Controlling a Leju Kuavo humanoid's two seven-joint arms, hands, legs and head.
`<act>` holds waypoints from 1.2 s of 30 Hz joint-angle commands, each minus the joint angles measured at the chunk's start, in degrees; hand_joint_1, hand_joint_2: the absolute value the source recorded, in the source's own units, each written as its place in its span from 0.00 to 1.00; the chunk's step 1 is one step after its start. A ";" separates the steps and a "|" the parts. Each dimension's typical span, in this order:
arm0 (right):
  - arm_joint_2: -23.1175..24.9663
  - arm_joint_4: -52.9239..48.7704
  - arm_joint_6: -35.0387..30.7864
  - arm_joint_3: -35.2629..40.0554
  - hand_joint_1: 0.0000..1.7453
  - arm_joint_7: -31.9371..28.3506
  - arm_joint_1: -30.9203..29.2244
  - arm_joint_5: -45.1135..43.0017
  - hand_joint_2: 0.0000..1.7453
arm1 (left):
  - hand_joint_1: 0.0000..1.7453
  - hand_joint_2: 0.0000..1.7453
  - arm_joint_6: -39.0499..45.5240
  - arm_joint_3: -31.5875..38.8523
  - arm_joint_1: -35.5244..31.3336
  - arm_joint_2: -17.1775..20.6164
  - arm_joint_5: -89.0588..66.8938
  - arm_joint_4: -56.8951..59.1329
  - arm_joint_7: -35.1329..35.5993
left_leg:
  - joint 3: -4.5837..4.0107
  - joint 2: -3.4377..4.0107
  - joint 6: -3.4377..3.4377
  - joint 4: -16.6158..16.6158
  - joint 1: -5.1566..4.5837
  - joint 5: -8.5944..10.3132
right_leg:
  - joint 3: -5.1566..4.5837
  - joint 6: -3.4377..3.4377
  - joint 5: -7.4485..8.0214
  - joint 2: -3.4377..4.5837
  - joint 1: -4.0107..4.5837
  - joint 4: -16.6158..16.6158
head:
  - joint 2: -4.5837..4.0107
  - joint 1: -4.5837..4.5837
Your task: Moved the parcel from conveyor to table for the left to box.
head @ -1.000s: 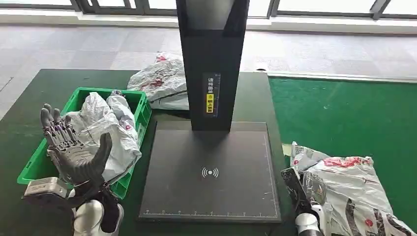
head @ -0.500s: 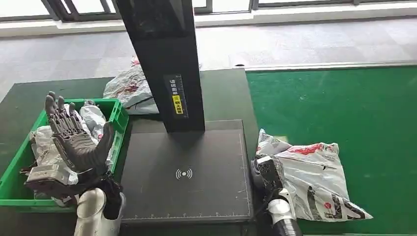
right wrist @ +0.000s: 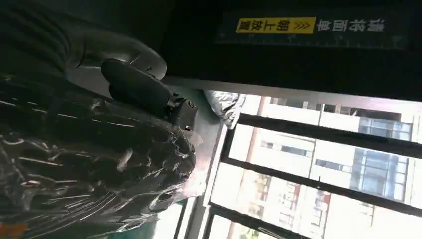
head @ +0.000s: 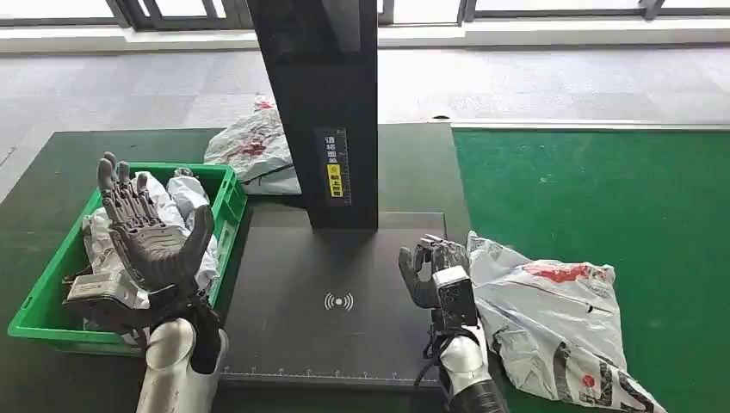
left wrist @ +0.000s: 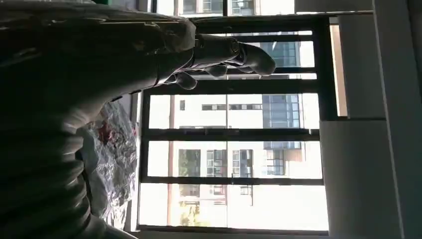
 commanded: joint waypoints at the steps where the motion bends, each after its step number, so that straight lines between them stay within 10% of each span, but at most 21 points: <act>1: -2.61 -8.32 -15.05 4.72 1.00 0.24 1.59 -0.80 1.00 | 0.00 1.00 2.68 -2.04 -1.83 1.90 -0.36 3.13 0.15 | -0.07 -0.14 0.15 0.11 -0.03 0.01 | 0.08 0.16 0.03 -0.23 -0.02 -0.06 | 0.00 0.00; 13: -4.15 -11.99 -20.65 7.47 1.00 0.24 2.81 -0.19 1.00 | 0.00 1.00 3.31 -1.98 -1.69 1.96 -0.03 3.28 0.15 | -0.22 -0.24 0.61 0.46 -0.20 -0.09 | 0.12 0.43 0.05 -0.32 -0.20 -0.07 | 0.00 0.00; 14: -3.66 -9.11 -21.41 6.90 0.64 0.24 2.01 2.17 1.00 | 0.00 1.00 3.36 -1.98 -1.43 1.95 -0.17 2.95 0.15 | -0.15 -0.27 0.64 0.42 -0.19 -0.09 | 0.22 0.45 0.05 -0.38 -0.19 -0.12 | 0.00 0.00; 15: -3.39 -7.98 -22.68 6.54 0.00 0.24 1.76 4.02 1.00 | 0.00 1.00 3.35 -2.04 -1.32 1.91 -0.27 2.84 0.15 | -0.09 -0.26 0.68 0.36 -0.20 -0.09 | 0.28 0.47 0.05 -0.42 -0.19 -0.18 | 0.00 0.00; 20: 3.82 -6.72 -25.78 -15.49 0.00 0.24 2.69 28.61 1.00 | 0.00 1.00 4.82 -2.78 -0.23 1.27 -1.57 2.33 0.15 | -0.14 -0.41 0.63 0.39 -0.18 -0.06 | 0.29 0.45 0.04 -0.51 -0.18 -0.15 | 0.00 0.00; 25: 3.82 -10.57 -25.78 -38.00 0.00 15.55 0.67 58.46 1.00 | 0.00 1.00 5.19 -1.03 3.49 1.00 -0.66 -1.03 0.15 | -0.13 -0.57 0.70 0.37 -0.23 -0.04 | 0.33 0.51 0.02 -0.71 -0.23 -0.20 | 0.00 -0.04; 30: 3.82 -9.03 -25.78 -42.21 0.00 15.31 0.00 60.20 1.00 | 0.00 1.00 4.86 -0.49 3.74 0.99 -0.58 -1.20 0.15 | -0.24 -0.59 0.84 0.58 -0.24 -0.16 | 0.36 0.65 -0.08 -0.79 -0.23 -0.11 | 0.00 0.00; 31: 3.82 -11.24 -25.78 -44.76 0.00 20.06 -0.01 66.11 0.00 | 0.00 1.00 4.59 0.14 4.10 0.77 -0.30 -1.34 0.15 | -0.25 -0.56 0.83 0.60 -0.24 -0.17 | 0.37 0.65 -0.08 -0.73 -0.23 -0.10 | 0.00 0.00; 36: -1.26 -7.59 -25.78 -47.95 0.00 29.33 -1.16 73.79 0.00 | 0.00 1.00 4.01 1.36 5.82 0.72 -0.29 -2.85 0.15 | -0.25 -0.61 0.90 0.63 -0.27 -0.20 | 0.39 0.67 -0.09 -0.79 -0.27 -0.13 | 0.00 0.00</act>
